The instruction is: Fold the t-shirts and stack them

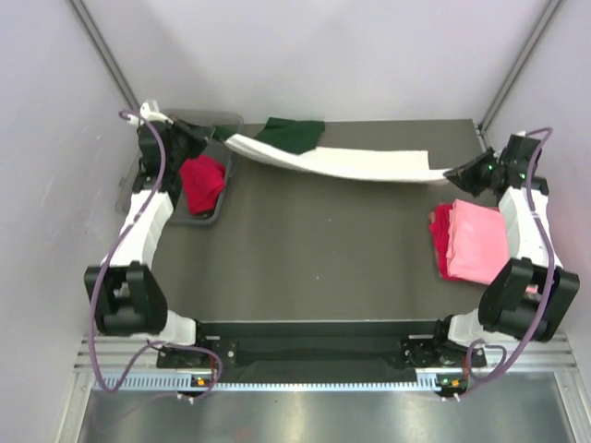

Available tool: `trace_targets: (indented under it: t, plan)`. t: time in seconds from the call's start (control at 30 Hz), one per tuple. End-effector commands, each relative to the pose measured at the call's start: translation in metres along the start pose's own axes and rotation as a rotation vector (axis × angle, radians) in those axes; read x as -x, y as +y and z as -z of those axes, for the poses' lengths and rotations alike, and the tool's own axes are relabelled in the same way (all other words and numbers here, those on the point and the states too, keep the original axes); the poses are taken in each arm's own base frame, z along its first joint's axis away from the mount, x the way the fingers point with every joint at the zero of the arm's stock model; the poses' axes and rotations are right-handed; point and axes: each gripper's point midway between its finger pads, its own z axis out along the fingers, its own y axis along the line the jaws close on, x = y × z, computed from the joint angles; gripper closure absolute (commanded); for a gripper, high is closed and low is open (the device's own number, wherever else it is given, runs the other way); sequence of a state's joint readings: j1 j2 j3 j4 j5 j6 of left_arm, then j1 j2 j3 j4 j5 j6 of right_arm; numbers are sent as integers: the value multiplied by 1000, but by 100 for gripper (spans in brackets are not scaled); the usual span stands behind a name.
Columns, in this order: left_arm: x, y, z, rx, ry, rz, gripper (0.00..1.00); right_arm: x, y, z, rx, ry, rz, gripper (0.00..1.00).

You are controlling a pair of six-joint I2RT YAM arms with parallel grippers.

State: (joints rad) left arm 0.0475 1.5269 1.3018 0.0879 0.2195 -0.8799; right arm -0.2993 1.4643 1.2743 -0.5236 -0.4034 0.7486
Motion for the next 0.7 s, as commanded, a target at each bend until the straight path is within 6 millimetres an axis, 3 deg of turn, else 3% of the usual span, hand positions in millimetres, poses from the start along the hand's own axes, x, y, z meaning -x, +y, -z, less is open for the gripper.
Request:
trace_targets:
  t: [0.0,0.03,0.1,0.13,0.17,0.2,0.27,0.33,0.37,0.4,0.47,0.53,0.67]
  plan:
    - [43,-64,65,-199,-190,-98,100,18,7,37,88,-142,99,100]
    - [27,-47,68,-164,-156,-92,100,14,2,42,89,-148,117,100]
    - [18,-43,88,-156,-148,-115,100,-1,-22,39,54,-122,106,100]
    - [3,-23,92,-114,-126,-108,100,-5,-29,41,45,-120,116,100]
    - [3,-28,108,-128,-143,-117,100,-16,-38,43,36,-114,118,100]
    - [-11,-11,113,-93,-116,-111,100,-20,-45,45,24,-114,128,100]
    - [-18,-11,133,-97,-119,-120,100,-36,-58,49,2,-111,131,100]
    - [-39,9,144,-49,-64,-118,100,-48,-67,52,-13,-104,132,100]
    - [-40,7,158,-55,-76,-129,100,-57,-75,55,-24,-104,130,100]
    - [-55,28,163,12,-39,-115,100,-60,-80,56,-34,-108,133,100]
    - [-57,31,182,24,-66,-126,100,-73,-92,61,-60,-113,133,100]
    - [-69,57,194,121,-56,-112,100,-82,-99,67,-77,-119,140,100]
    - [-91,83,217,200,-37,-53,100,-95,-135,77,-226,-149,103,100]
